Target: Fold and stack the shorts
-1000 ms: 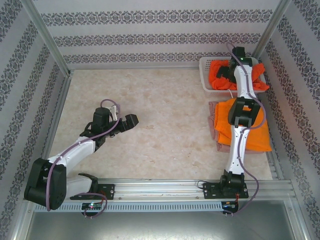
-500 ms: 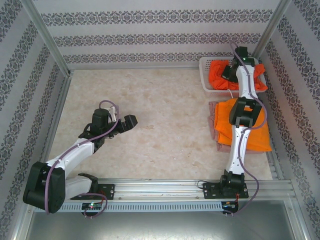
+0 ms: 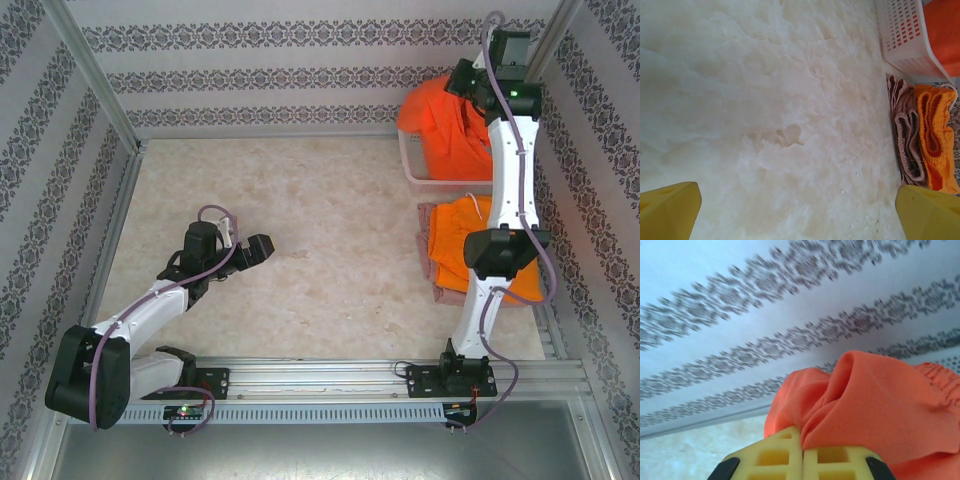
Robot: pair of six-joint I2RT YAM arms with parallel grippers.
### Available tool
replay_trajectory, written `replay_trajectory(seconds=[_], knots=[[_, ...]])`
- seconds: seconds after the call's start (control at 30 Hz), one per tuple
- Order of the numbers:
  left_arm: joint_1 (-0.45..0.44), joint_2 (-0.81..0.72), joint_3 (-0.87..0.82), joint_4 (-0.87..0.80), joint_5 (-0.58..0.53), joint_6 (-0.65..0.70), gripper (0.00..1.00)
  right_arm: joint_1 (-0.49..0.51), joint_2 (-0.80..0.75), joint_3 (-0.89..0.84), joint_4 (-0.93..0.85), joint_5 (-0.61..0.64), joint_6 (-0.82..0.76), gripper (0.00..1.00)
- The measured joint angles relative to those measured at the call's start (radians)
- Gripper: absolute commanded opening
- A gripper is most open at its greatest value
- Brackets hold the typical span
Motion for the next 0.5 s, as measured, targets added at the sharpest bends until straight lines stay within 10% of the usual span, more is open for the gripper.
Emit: replay_trajectory(seconds=[0.5], knots=[[0.000,0.000,-0.005,0.002,-0.001,-0.003,1.00,0.142,-0.014,0.171,0.101,-0.274,0.159,0.00]])
